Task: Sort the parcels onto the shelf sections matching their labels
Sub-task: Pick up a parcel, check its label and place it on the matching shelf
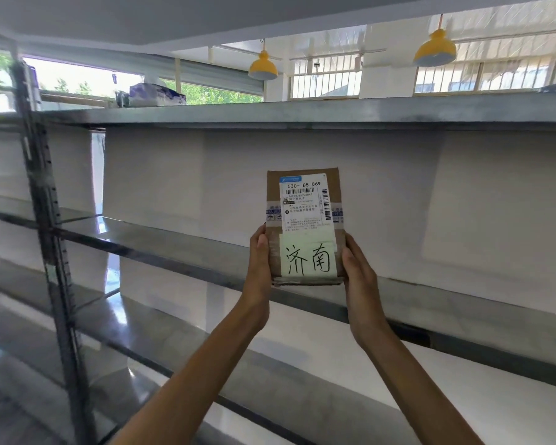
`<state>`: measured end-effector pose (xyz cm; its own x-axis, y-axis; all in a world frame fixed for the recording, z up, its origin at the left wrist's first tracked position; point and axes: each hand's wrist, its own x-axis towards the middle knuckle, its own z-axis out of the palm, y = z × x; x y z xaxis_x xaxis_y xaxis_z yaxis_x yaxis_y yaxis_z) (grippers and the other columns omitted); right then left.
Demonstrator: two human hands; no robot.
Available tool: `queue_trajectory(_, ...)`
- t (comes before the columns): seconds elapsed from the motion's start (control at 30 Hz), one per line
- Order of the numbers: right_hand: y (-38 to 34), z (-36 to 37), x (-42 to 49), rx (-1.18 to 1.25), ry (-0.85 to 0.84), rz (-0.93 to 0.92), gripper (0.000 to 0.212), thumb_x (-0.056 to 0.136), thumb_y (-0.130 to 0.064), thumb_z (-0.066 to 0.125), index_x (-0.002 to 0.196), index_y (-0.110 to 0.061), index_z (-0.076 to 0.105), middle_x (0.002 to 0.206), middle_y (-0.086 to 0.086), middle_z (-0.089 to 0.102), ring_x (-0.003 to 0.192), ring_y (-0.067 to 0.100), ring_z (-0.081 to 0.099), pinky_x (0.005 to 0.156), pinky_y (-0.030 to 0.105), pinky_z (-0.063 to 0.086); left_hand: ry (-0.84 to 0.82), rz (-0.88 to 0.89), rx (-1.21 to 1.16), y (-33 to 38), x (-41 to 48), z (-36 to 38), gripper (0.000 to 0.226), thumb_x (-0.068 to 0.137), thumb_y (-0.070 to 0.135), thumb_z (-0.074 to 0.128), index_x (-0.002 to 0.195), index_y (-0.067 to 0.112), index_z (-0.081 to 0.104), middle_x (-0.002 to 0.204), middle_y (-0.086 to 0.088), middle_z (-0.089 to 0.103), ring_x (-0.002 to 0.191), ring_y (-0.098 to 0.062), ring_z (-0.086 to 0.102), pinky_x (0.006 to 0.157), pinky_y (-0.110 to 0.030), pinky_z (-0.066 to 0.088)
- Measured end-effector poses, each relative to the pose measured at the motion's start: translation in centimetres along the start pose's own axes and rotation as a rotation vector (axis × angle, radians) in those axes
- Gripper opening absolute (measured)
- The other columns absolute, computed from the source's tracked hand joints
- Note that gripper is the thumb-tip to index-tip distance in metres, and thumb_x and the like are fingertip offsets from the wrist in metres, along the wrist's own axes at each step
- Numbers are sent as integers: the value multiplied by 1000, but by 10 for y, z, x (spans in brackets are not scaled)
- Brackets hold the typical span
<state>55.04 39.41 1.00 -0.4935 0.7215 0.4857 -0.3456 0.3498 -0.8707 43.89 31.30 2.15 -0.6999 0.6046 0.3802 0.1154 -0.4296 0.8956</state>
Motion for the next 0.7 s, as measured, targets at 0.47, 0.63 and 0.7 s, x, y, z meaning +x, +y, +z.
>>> queue_trajectory(0.47, 13, 126, -24, 7, -88, 127, 45, 100, -39, 28, 145, -33, 33, 137, -5, 53, 120, 10, 52, 96, 22, 42, 180, -4, 117, 28, 6, -119, 32, 101, 40, 27, 109, 21, 52, 94, 0, 68, 79, -11, 67, 51, -14, 52)
queue_trajectory(0.63, 5, 169, -30, -33, -126, 118, 44, 101, -34, 26, 145, -30, 32, 125, -13, 50, 110, 2, 46, 65, -8, 38, 205, -43, 126, 35, 10, -166, 43, 101, 41, 26, 122, 15, 52, 109, -9, 69, 95, -22, 69, 66, -26, 55)
queue_trajectory(0.7, 5, 185, -31, -20, -132, 110, 44, 101, -36, 27, 145, -30, 33, 131, -10, 52, 113, 3, 48, 78, -2, 40, 205, -39, 133, 42, 12, -181, 42, 101, 40, 26, 120, 14, 52, 106, -8, 69, 91, -20, 69, 63, -24, 54)
